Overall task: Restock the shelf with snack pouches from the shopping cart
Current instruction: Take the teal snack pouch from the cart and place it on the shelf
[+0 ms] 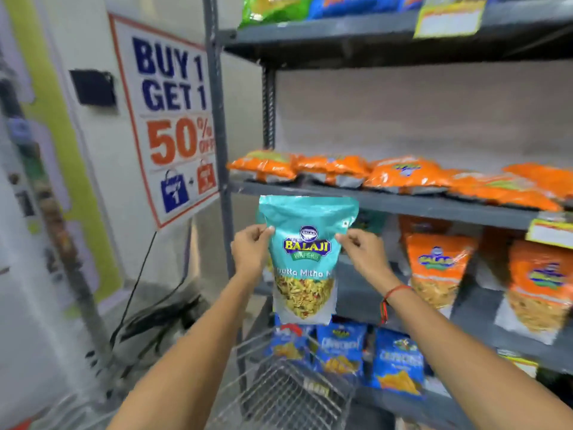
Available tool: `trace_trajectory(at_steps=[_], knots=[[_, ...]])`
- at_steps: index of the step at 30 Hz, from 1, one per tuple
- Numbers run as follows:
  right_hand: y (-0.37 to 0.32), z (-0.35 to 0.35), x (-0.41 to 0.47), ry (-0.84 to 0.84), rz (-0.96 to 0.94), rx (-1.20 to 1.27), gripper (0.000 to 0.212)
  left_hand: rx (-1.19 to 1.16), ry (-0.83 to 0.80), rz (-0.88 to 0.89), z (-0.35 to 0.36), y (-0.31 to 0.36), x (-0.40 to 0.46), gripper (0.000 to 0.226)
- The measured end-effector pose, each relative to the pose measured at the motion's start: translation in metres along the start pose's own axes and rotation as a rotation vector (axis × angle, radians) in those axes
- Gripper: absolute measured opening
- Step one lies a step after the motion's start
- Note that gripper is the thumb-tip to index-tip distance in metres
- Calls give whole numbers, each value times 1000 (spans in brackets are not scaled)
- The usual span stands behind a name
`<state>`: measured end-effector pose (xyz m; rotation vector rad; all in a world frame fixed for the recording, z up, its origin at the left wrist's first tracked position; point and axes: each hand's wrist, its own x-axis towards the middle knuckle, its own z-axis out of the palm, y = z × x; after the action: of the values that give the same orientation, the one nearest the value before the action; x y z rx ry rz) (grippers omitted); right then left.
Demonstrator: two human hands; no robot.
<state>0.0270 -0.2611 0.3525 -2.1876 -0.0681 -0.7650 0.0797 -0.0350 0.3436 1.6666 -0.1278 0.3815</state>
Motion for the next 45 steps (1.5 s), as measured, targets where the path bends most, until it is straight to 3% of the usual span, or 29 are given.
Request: trace_trajectory(at_steps=[4,10,14,23,27,34,45], knots=[[-31,-65,27,143,-31,-5,45,-54,-94,76,35,53,47,41],[-38,-107,39,247,-20,-13,48,-6,-123,140,65,105,49,46],[-32,-110,39,230,-3,-4,46,20,-101,127,73,111,42,31],[46,-70,49,145,179,54,39,16,-161,8,96,54,48,8],[97,-43,55,102,254,41,43,31,-176,-103,122,11,62,30],[185,-10,77,74,372,-11,42,115,-267,-174,180,-67,98,6],[275,14,124,103,456,-90,44,141,-237,-226,254,-123,140,16]])
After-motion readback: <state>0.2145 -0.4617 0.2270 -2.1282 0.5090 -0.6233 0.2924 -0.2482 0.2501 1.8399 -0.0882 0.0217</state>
